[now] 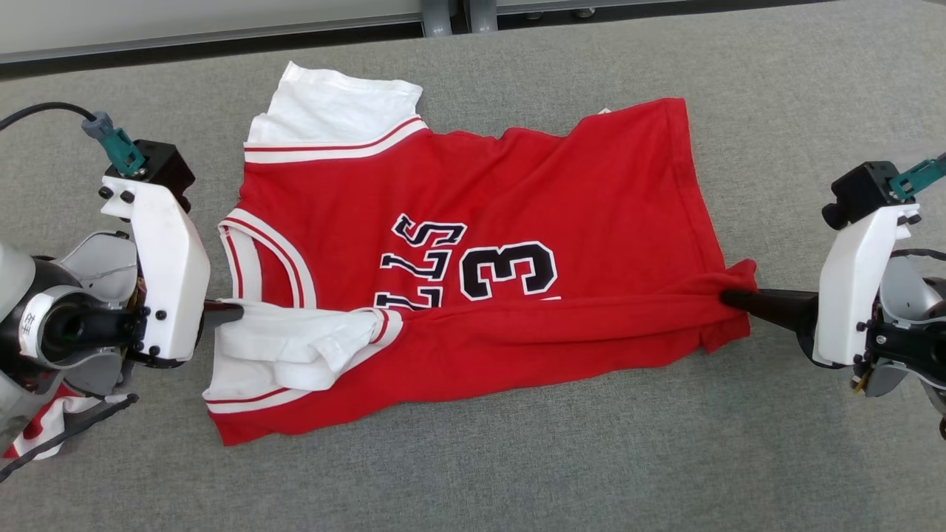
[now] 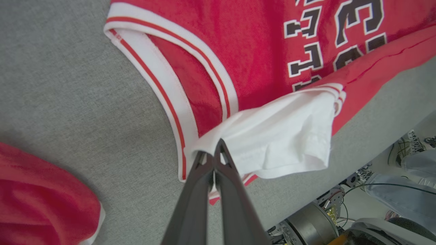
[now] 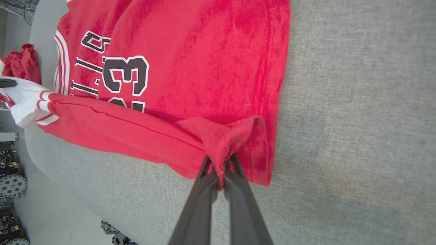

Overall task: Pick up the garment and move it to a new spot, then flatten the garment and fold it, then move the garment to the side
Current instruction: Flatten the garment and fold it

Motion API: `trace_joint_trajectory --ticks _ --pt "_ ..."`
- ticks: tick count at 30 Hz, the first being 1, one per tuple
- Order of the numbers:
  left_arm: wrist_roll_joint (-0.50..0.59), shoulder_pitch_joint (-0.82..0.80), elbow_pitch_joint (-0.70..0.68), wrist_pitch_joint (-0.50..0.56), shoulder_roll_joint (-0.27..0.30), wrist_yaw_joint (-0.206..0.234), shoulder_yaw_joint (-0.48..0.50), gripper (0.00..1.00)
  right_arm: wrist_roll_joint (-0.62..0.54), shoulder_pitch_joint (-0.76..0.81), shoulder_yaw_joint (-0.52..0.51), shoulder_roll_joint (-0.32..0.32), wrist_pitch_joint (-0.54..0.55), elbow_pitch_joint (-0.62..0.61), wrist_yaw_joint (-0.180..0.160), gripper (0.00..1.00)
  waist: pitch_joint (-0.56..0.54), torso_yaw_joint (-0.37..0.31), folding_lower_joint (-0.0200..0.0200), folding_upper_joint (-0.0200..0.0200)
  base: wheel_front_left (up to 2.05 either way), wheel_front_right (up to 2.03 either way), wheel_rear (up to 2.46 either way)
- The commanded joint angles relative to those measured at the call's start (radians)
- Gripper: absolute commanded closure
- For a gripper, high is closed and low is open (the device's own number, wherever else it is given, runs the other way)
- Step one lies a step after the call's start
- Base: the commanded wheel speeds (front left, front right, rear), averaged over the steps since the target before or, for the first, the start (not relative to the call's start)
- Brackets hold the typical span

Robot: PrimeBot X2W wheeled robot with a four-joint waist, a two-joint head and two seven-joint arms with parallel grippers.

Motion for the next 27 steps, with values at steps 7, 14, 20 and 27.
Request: trace_joint_trajectory --ticks 7,14,20,27 --pt "0.024 -0.039 0.11 -0.037 -0.06 -0.029 -0.003 0.0 -0.077 -0.013 -0.052 0.077 0.038 0.017 0.002 0.75 0.012 -0.004 0.0 -0.0001 0.0 0.0 0.0" --pt "0.03 -0.021 0.17 -0.09 -0.081 -0.056 0.006 0.0 -0.131 0.021 -0.127 0.124 0.008 0.014 0.002 0.0 -0.02 0.007 0.0 -0.0001 0.0 0.0 0.0" --pt "0.07 0.017 0.152 -0.241 -0.065 -0.099 0.041 0.0 -0.165 0.083 -0.212 0.154 -0.087 -0.018 0.002 0.0 -0.085 0.021 0.0 -0.0001 0.0 0.0 0.0" --pt "0.191 0.103 0.103 -0.57 -0.061 -0.07 0.1 0.0 -0.219 0.185 -0.305 0.196 -0.3 -0.08 0.002 0.0 -0.152 0.038 0.0 -0.0001 0.0 0.0 0.0"
